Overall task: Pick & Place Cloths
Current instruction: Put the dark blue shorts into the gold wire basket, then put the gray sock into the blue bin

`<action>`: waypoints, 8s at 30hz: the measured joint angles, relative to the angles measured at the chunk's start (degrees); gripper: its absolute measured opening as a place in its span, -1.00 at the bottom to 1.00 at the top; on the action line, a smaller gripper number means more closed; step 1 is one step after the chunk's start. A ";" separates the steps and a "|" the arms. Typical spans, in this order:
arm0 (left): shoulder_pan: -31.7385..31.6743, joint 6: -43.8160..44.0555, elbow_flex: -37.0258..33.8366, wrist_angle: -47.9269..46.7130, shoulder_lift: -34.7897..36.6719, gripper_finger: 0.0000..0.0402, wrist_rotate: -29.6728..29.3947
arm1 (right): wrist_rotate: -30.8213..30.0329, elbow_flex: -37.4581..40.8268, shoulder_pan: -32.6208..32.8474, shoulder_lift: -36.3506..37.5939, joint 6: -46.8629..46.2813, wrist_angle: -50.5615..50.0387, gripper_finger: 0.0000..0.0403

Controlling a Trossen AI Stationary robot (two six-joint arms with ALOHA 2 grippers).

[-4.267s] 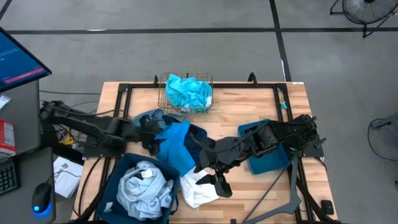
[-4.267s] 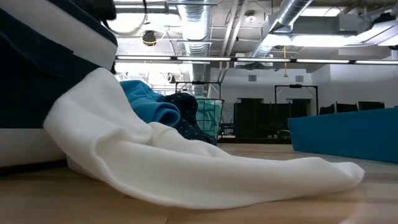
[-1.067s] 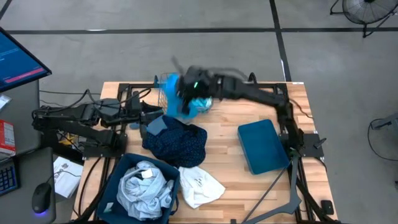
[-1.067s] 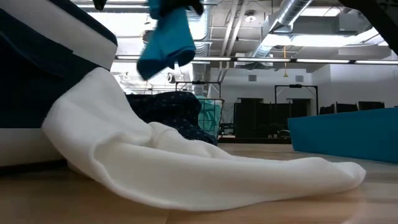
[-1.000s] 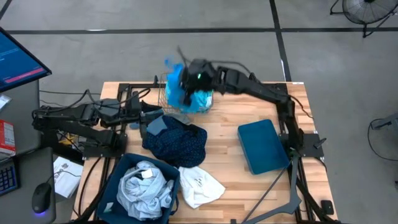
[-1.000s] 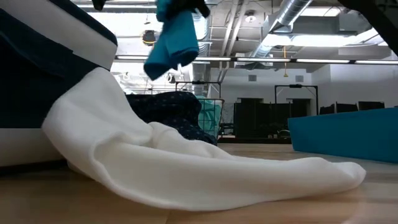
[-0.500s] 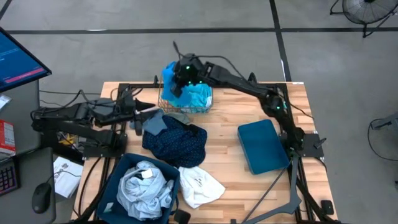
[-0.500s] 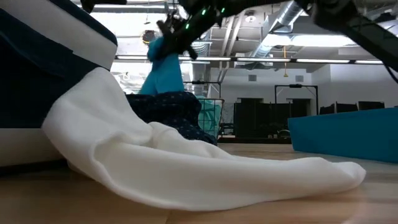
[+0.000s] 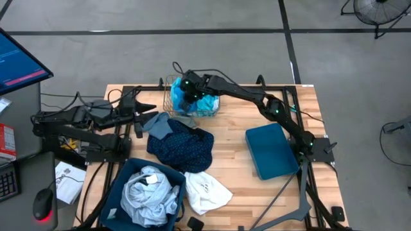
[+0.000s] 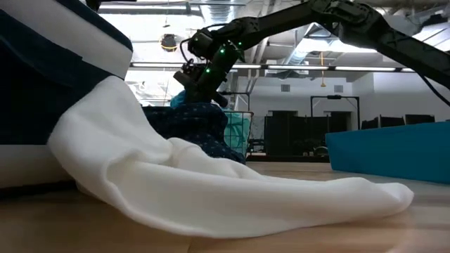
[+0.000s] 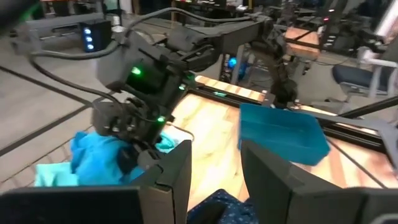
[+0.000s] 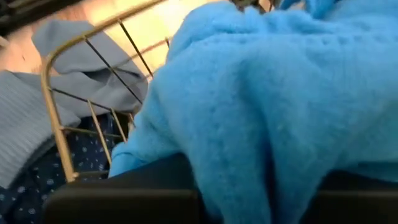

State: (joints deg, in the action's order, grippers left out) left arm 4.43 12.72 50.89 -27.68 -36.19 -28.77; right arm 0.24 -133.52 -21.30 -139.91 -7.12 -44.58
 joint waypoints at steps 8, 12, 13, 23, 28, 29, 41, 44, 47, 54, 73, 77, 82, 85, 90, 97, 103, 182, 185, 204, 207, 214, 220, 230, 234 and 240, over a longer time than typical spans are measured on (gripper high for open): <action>0.00 -0.01 0.00 -0.50 -1.27 -0.28 -2.77 | 1.02 -0.14 0.28 1.11 2.03 -4.10 -0.52; 0.00 -0.01 0.00 -0.40 -1.32 -0.23 -2.78 | 1.03 -0.49 0.52 5.50 6.17 -5.38 -0.10; 0.00 -0.01 0.00 -0.45 -1.37 -0.22 -2.78 | 1.04 -0.54 0.54 6.63 6.92 -5.48 0.00; 0.01 -0.01 0.00 -0.62 -1.41 -0.21 -2.76 | -0.49 -0.59 0.14 16.33 8.38 -1.82 0.14; 0.02 0.19 0.00 -0.66 -1.41 -0.21 -2.76 | 3.55 -0.55 0.82 14.43 6.11 7.32 -0.74; 0.00 0.19 0.00 -0.64 -1.41 -0.21 -2.76 | 5.53 -0.55 1.09 13.35 5.59 9.71 -0.86; 0.02 1.74 0.00 -0.66 -1.43 -0.21 -2.74 | 14.78 -0.41 1.11 -1.62 -3.29 16.74 -0.96; 0.00 1.74 0.00 -0.66 -1.41 -0.21 -2.74 | 14.77 -0.39 0.28 -3.78 -3.48 9.93 -0.98; 0.02 1.74 0.00 -0.66 -1.45 -0.21 -2.74 | 13.90 -0.38 -0.69 -4.82 -3.51 4.06 -0.98; 0.02 1.74 0.00 -0.64 -2.73 -0.21 -2.74 | 7.95 -0.45 -1.21 -4.77 -1.21 -3.38 -0.98; 0.02 2.14 -0.02 -0.88 -4.97 -0.21 -2.83 | 4.23 -0.55 0.13 6.97 8.08 11.57 -1.00; 0.02 2.92 -0.02 -0.90 -4.95 -0.21 -2.84 | 4.64 -0.20 0.60 1.25 6.05 12.12 -1.00; 0.02 2.99 -0.02 -0.90 -5.11 -0.21 -2.89 | 5.93 -0.35 1.31 -4.52 3.71 10.54 -1.00; 0.02 2.99 -0.02 -0.95 -5.18 -0.21 -2.89 | 8.62 -0.27 1.09 -5.82 2.57 8.01 -1.00; 0.01 2.91 -0.02 -1.12 -5.23 -0.21 -2.91 | 8.88 -0.32 0.98 -4.02 3.73 7.36 -1.00; 0.02 2.73 -0.02 -5.97 -5.80 -0.20 -2.96 | 8.84 -0.45 0.21 7.83 7.36 5.93 -1.00; 0.00 2.88 -0.02 -12.21 -10.93 -0.09 -2.91 | 8.71 -0.45 0.76 19.98 9.23 -0.48 -0.98; -17.59 22.09 -20.92 8.89 6.04 -1.00 32.14 | 8.49 -0.04 15.17 11.01 24.19 0.12 0.48; -17.59 22.09 -20.92 8.93 6.04 -1.00 32.13 | 8.55 -0.03 14.78 9.45 24.14 2.58 0.50; -17.57 21.85 -20.92 9.54 6.04 -1.00 33.17 | 13.38 -0.10 12.24 8.28 22.09 6.71 0.30; -17.55 21.85 -20.92 9.79 6.04 -1.00 33.15 | 13.39 -0.10 12.26 7.94 22.16 6.72 0.29; -17.55 21.55 -20.92 9.94 5.61 -1.00 33.11 | 13.84 -0.08 11.77 7.14 22.97 7.06 -0.34; -17.55 20.50 -20.92 10.42 3.96 -1.00 33.11 | 16.23 -0.10 11.67 7.18 23.59 6.11 -0.94; -17.57 15.33 -20.83 10.03 1.11 -0.66 33.01 | 5.47 -1.26 11.50 13.11 22.51 1.22 -0.99; -17.55 14.07 -20.85 10.13 1.21 -0.35 33.25 | -2.02 -1.35 11.08 19.62 22.33 -6.25 -0.99; -17.57 14.79 -20.85 9.70 1.21 0.04 33.19 | -12.15 -1.17 12.32 30.45 15.16 -23.10 -0.99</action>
State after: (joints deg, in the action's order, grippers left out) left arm -13.15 27.51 30.04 -17.98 -34.98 4.43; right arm -11.91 -134.69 -8.97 -109.45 8.04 -67.69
